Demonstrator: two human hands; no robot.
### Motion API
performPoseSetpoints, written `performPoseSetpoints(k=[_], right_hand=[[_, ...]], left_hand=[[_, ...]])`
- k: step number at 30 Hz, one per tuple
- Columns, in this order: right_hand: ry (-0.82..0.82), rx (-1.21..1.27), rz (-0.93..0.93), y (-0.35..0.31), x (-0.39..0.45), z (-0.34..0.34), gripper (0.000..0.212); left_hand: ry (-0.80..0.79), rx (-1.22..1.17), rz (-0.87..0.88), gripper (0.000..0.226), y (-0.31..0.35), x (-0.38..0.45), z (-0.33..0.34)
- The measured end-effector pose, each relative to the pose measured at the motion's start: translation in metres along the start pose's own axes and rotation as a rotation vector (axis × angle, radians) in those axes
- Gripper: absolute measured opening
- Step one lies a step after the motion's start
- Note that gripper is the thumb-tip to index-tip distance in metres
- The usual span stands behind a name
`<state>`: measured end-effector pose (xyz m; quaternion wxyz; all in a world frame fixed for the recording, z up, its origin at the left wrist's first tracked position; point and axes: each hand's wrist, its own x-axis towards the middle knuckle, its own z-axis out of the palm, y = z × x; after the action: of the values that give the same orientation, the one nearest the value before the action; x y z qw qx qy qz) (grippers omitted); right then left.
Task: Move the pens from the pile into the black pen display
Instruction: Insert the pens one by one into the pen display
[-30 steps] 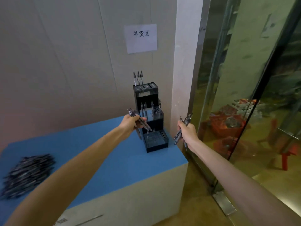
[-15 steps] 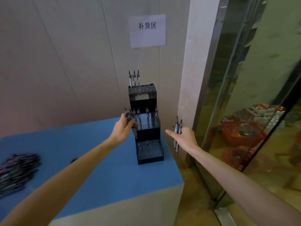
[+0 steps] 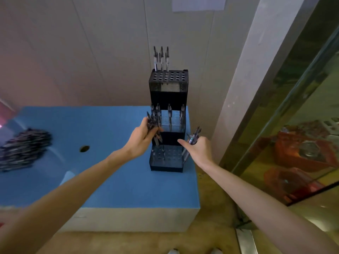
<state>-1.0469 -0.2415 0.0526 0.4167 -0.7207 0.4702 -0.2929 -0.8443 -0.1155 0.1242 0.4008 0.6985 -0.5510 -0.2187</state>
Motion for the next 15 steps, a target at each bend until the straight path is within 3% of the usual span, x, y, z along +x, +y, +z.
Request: performPoseSetpoints(k=[8,12,15], right_hand=[[-0.181,-0.152,-0.245,0.016,0.011,0.008,0.063],[-0.194,-0.157,-0.253,0.02,0.021,0.014,0.049],[-0.231,-0.195,-0.265,0.023,0.026,0.021,0.051]], left_hand=[[0.028,-0.026,-0.021,0.014,0.022,-0.023,0.032],[0.089,-0.057,-0.057,0.015,0.015,-0.028,0.04],[0.146,-0.134,-0.127,0.014,0.005,-0.03,0.04]])
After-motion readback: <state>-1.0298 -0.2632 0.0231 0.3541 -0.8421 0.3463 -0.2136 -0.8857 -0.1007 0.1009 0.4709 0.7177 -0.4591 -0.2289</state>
